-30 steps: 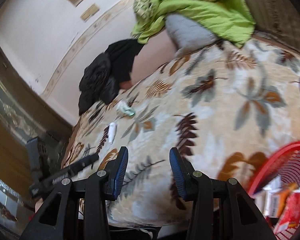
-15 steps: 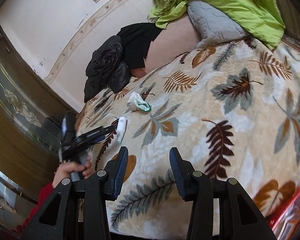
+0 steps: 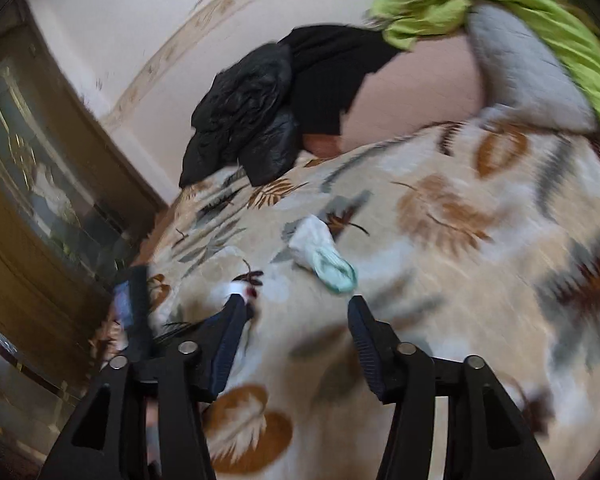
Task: Collect trash
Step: 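Grasp the white bottle with the left tool while the right tool grasps the white cloth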
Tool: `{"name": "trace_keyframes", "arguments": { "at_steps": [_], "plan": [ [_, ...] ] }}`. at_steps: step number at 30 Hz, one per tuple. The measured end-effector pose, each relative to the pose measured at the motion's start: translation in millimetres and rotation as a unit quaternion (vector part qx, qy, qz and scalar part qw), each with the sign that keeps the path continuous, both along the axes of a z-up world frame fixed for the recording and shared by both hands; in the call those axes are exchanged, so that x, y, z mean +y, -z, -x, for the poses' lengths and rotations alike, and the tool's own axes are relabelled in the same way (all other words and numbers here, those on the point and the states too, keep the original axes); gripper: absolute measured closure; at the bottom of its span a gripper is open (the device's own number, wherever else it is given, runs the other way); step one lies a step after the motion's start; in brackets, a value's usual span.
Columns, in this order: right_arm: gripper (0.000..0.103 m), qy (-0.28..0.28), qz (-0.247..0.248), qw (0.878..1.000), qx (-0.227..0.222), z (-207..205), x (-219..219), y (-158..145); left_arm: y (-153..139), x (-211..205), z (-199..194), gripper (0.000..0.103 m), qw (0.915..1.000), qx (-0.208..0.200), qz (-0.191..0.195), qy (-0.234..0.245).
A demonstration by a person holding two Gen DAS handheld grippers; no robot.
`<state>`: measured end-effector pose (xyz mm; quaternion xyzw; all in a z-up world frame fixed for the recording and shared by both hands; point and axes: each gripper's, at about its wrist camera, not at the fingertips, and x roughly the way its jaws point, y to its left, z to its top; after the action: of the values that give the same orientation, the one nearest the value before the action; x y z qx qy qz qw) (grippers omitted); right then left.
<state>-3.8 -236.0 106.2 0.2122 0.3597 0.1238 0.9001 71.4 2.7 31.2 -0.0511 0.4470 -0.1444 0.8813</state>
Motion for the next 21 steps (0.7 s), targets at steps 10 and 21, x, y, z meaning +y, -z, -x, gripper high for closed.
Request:
{"name": "trace_keyframes", "arguments": {
  "at_steps": [10, 21],
  "plan": [
    [0.044, -0.015, 0.062, 0.997, 0.051, -113, 48, 58, -6, 24, -6, 0.074, 0.9995, -0.015, -0.008, -0.025],
    [0.086, 0.016, 0.033, 0.998, 0.05, -62, 35, 56, -11, 20, 8, 0.074, 0.9994, -0.028, -0.015, -0.011]
  ]
}}
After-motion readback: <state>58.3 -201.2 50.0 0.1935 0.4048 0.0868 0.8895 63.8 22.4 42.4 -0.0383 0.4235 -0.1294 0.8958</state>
